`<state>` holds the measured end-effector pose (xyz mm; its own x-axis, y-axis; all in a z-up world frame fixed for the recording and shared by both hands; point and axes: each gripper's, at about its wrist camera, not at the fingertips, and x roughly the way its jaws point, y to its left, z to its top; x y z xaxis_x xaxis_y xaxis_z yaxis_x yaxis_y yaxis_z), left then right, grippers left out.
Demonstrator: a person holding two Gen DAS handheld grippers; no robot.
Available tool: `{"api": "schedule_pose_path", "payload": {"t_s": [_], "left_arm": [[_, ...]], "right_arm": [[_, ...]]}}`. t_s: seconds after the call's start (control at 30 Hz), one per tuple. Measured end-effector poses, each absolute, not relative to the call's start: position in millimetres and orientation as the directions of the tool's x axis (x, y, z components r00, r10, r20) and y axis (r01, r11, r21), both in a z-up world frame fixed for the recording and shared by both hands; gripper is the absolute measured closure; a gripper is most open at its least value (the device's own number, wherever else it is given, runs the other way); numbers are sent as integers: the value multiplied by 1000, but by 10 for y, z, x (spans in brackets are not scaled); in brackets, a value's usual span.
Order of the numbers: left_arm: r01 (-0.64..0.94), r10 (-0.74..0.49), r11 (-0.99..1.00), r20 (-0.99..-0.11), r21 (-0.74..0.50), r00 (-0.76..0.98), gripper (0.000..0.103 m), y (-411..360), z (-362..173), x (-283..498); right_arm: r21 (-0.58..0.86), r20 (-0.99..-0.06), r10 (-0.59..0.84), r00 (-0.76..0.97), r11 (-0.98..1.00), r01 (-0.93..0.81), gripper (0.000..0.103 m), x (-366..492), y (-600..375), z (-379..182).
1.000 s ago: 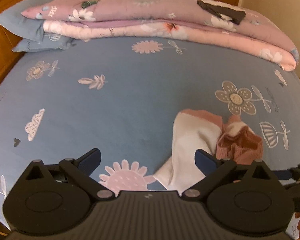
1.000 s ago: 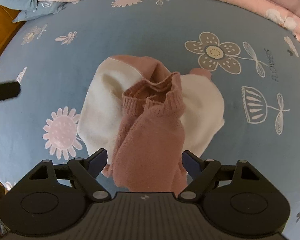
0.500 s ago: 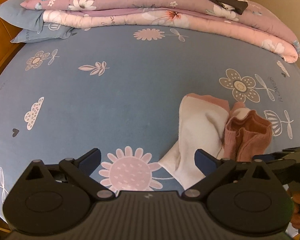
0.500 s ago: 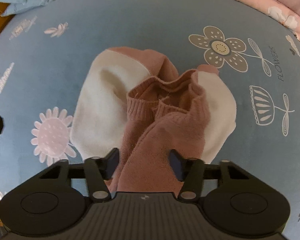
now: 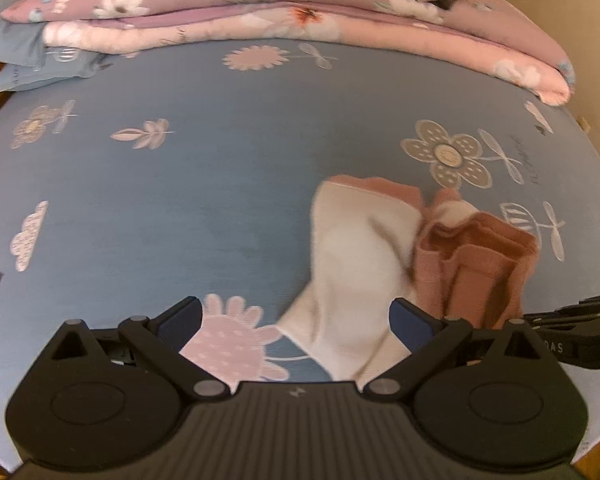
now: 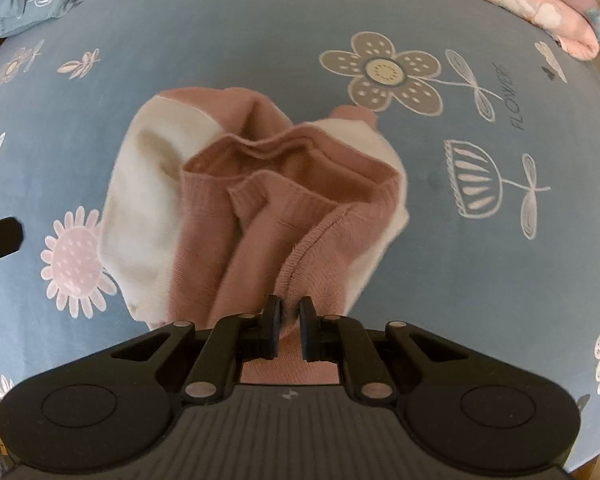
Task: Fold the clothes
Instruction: 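Lower the right tool onto the pink sweater's ribbed hem and close it, then grasp the pink ribbed edge with the left tool while the right tool holds the hem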
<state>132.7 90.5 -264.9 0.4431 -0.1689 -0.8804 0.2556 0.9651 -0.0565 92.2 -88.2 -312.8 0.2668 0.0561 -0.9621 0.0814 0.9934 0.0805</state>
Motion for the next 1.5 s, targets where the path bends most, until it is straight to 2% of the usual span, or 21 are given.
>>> {"api": "schedule_pose_path", "payload": {"t_s": [0.27,0.47,0.53,0.6,0.63,0.77,0.83,0.9,1.0,1.03,1.07,1.1,1.17,1.23,1.27,1.5], "left_arm": [[364,-243,927,-881,-87,407,4,525,-2786,1370],[423,-299,896,-887,-134,352,4,328,-3014,1403],[429,-321,888,-889,-163,326,10,286,-3101,1435],[423,-338,885,-892,-193,300,19,252,-3183,1486],[411,-352,885,-892,-219,283,30,184,-3213,1527],[371,-399,879,-888,-299,231,47,187,-3354,1610],[359,-419,874,-881,-327,219,48,179,-3402,1633],[352,-438,868,-873,-349,215,57,163,-3436,1646],[323,-459,864,-868,-386,192,59,115,-3538,1672],[324,-456,866,-869,-382,193,61,101,-3559,1678],[324,-453,867,-870,-379,194,68,87,-3579,1685],[324,-454,866,-870,-380,191,81,82,-3588,1695],[318,-443,872,-876,-371,191,91,97,-3593,1720],[316,-443,873,-874,-371,199,93,148,-3552,1720],[318,-449,871,-870,-375,204,94,168,-3528,1722],[368,-443,866,-861,-339,249,96,264,-3302,1656]], "right_arm": [[37,-978,8,209,990,136,91,755,-1169,-3322],[58,-982,32,186,989,137,90,699,-1242,-3445],[89,-978,58,201,985,145,86,684,-1284,-3404],[122,-971,85,224,980,156,76,662,-1339,-3344],[139,-966,100,237,978,158,73,644,-1371,-3304],[151,-960,102,261,973,176,66,567,-1488,-3199],[150,-960,97,263,971,189,65,511,-1535,-3181],[150,-960,93,264,967,204,65,477,-1591,-3181],[156,-960,95,263,963,220,64,416,-1636,-3191],[160,-959,98,265,961,225,61,412,-1652,-3212],[168,-958,104,266,958,231,57,404,-1664,-3221],[178,-956,110,271,954,241,56,395,-1680,-3225],[205,-951,129,281,944,260,56,394,-1712,-3220],[238,-944,151,293,927,290,54,427,-1752,-3217],[256,-940,161,302,916,308,49,448,-1775,-3214],[321,-913,191,361,882,344,42,699,-1781,-3192]]}}
